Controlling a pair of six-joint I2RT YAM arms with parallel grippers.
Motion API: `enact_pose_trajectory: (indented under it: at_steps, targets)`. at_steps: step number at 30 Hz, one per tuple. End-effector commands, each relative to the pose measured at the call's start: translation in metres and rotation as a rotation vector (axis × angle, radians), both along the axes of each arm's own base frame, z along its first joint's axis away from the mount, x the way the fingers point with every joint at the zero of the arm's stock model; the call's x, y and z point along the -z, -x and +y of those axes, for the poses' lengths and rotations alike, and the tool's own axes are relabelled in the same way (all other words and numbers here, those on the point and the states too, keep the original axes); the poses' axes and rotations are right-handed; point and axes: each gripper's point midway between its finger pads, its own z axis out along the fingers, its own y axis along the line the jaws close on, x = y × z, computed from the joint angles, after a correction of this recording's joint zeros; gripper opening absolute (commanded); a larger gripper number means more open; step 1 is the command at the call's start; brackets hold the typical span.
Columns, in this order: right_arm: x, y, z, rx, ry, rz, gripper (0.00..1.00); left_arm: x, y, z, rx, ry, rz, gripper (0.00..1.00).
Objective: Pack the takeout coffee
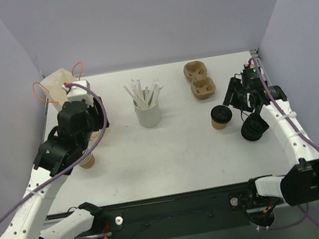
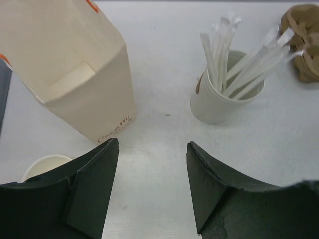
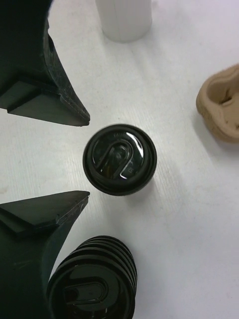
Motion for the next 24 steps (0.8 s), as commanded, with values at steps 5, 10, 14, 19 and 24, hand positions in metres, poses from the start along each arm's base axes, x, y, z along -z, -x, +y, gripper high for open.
enact_pose_trajectory:
  at_steps: [5,10,14,19,24]
  targets:
    - [-0.040,0.036,0.042,-0.175,-0.069,-0.114,0.56,-0.066,-0.064,0.021,-0.042,-0.121,-0.088,0.67]
    - [-0.053,0.052,0.068,-0.272,-0.087,-0.158,0.56,-0.048,-0.094,0.035,0.013,-0.154,-0.009,0.67]
    - [-0.057,0.056,0.077,-0.310,-0.102,-0.169,0.57,-0.034,-0.108,0.045,0.038,-0.157,0.016,0.66]
    - [-0.056,0.058,0.078,-0.326,-0.097,-0.167,0.57,-0.018,-0.114,0.042,0.065,-0.160,0.041,0.66]
    - [-0.051,0.059,0.080,-0.336,-0.099,-0.156,0.57,-0.009,-0.120,0.047,0.042,-0.181,0.069,0.65]
